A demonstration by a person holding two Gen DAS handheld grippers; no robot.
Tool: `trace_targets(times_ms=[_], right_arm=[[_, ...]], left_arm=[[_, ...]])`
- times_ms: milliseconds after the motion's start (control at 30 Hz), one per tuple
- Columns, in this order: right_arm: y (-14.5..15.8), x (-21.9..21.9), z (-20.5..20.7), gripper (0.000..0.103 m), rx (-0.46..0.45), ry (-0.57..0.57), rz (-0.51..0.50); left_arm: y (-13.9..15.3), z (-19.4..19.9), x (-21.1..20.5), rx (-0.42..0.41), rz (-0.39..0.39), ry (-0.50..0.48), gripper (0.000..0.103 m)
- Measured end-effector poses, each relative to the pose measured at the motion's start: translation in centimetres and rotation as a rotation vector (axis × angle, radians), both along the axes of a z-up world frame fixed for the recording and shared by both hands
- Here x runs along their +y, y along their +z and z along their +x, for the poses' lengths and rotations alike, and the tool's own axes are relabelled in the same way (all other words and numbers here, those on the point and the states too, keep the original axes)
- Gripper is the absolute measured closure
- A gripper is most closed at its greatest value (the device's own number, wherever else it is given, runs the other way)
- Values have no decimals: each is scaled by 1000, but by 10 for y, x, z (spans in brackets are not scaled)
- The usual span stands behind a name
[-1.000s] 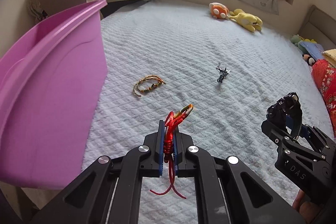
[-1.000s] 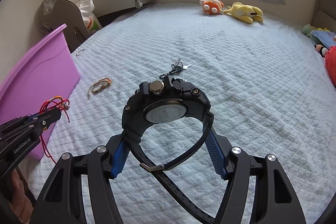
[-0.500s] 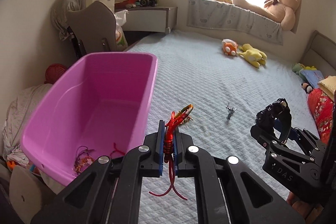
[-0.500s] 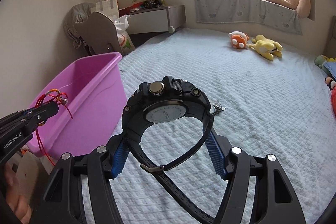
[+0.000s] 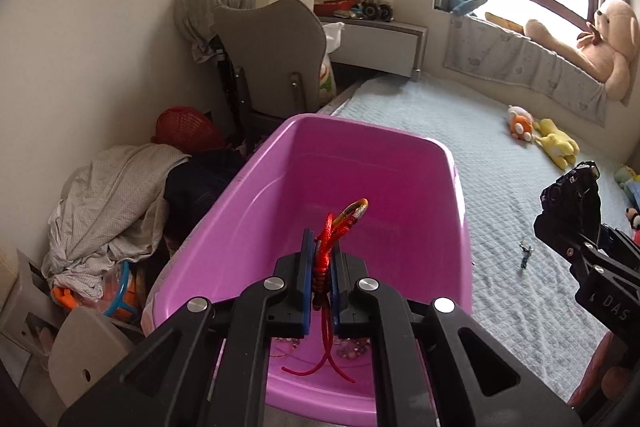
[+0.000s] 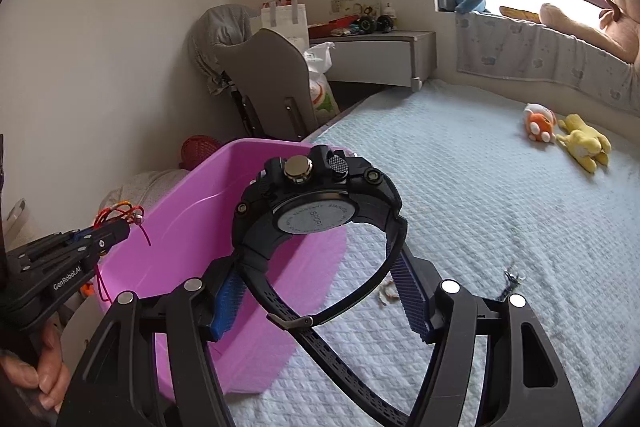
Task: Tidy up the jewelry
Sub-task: 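Carry the black watch and red cord bracelet over the pink tub with both tools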
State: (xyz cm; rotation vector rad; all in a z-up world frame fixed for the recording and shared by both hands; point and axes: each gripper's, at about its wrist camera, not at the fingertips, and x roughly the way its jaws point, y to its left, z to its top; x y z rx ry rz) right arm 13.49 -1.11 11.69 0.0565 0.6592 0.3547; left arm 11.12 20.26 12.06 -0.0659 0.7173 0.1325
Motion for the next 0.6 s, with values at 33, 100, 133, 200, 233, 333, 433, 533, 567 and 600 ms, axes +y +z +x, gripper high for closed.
trace_targets(times_ms=[33,100,133,200,233,333,433,533,567,600], right_arm=[[1,8,7,39,4,14,1],[3,24,18,39,13,40,0],[3,32,24,39,20,53,2],[1,45,36,39,38,76,3],[0,53,43,39,47,88,1],[-8,72,60,39,90,118,-6],[-16,88,76,39,118,138,-23],[-23,101,88,39,152,153,-38],[-27,103,93,39,166,156,-38],[-29,106,98,39,180,158,-40]], left_arm=[[-1,4,7,4,-3,11,96],[-2,13,19,9,-4,30,96],[-2,18,25,13,-5,37,96],[-4,29,32,23,-15,48,96],[-6,34,36,31,-17,56,96],[-16,49,44,70,-37,68,96],[-29,60,48,108,-43,79,96],[-39,67,51,143,-51,88,96],[-42,69,53,154,-56,89,96],[-45,71,54,167,-59,89,96]])
